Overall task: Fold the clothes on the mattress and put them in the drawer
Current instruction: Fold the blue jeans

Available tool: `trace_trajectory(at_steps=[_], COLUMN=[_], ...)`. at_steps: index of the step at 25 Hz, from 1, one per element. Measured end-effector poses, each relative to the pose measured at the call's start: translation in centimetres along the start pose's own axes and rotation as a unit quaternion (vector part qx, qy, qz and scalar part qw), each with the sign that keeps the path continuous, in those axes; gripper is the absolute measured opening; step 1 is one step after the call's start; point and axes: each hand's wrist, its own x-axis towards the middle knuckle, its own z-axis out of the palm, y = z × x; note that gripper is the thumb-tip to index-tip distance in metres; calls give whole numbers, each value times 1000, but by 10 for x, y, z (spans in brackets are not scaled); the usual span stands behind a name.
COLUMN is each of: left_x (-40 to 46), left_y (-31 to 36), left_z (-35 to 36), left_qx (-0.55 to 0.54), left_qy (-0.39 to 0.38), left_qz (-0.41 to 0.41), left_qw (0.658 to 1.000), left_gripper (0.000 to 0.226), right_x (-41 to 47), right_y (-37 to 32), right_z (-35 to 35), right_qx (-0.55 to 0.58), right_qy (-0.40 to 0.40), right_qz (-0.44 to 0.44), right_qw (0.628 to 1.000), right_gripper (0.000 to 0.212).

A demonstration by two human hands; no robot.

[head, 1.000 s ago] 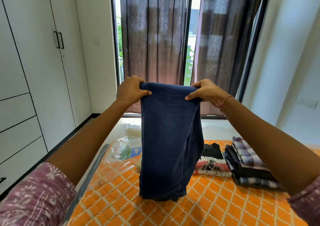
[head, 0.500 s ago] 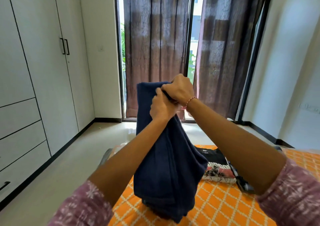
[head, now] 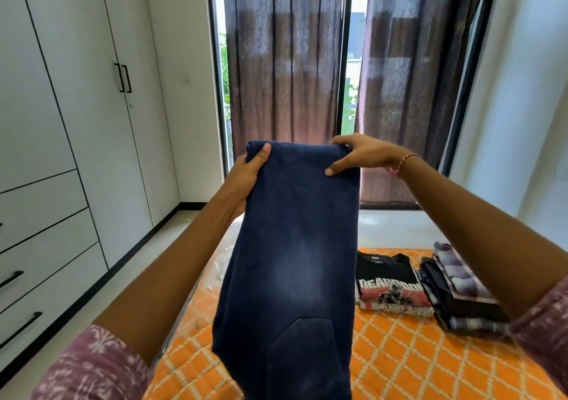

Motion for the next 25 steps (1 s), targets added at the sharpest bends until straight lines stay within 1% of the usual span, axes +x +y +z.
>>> trace_trajectory(at_steps=[1, 2, 4, 5, 6, 7, 8, 9, 10, 11, 12, 13, 15, 17, 19, 21, 23, 24, 25], left_x=[0, 1, 2, 2, 5, 8, 13, 17, 22, 25, 28, 32, 44, 56, 67, 68, 50, 33, 7], left_y=[-1, -3, 0, 4, 9, 13, 18, 20, 18, 13, 6, -1, -8, 0, 12, 22, 22, 14, -3], left_z=[-5, -11, -24, -32, -41, -52, -63, -72, -81, -91, -101, -108, -123, -130, -132, -130, -128, -131, -134], left_qx=[4, 7, 8, 27, 84, 183, 269, 335, 366, 359, 325, 296, 276, 254, 257, 305, 403, 446, 470], left_qy=[0, 3, 9, 6, -8, -31, -30, -9, 4, 13, 31, 54, 96, 127, 127, 118, 111, 104, 89], left_qz=[-10, -24, -68, -98, -127, -157, -183, -197, -196, -181, -169, -150, -88, -12, 57, 108, 155, 174, 180], left_qw=[1000, 1000, 998, 995, 988, 970, 945, 921, 910, 915, 930, 942, 952, 959, 956, 939, 895, 872, 860], left_gripper=[23, 25, 29, 30, 30, 27, 23, 20, 20, 22, 27, 32, 33, 31, 29, 30, 30, 29, 25], right_x=[0, 2, 4, 7, 12, 19, 29, 39, 51, 64, 78, 90, 115, 127, 129, 119, 92, 72, 46], right_y=[5, 12, 23, 26, 26, 23, 19, 13, 5, -4, -14, -22, -40, -56, -67, -72, -65, -55, -38], right_z=[-1, 1, 17, 29, 40, 54, 65, 76, 85, 94, 103, 109, 114, 109, 98, 88, 92, 102, 120], right_qx=[10, 53, 188, 217, 212, 187, 173, 183, 221, 263, 295, 297, 267, 277, 296, 299, 302, 272, 206], right_qy=[-12, -22, -25, -10, 17, 48, 76, 90, 94, 88, 87, 97, 149, 211, 250, 282, 292, 293, 291], right_qz=[16, 31, 56, 61, 63, 60, 51, 50, 59, 68, 72, 68, 38, -5, -57, -107, -133, -143, -146], right_qw=[1000, 998, 980, 974, 975, 979, 981, 978, 969, 958, 949, 947, 951, 938, 920, 905, 898, 906, 923], right_gripper=[31, 28, 22, 17, 14, 15, 19, 20, 17, 11, 9, 11, 20, 18, 17, 21, 24, 23, 21])
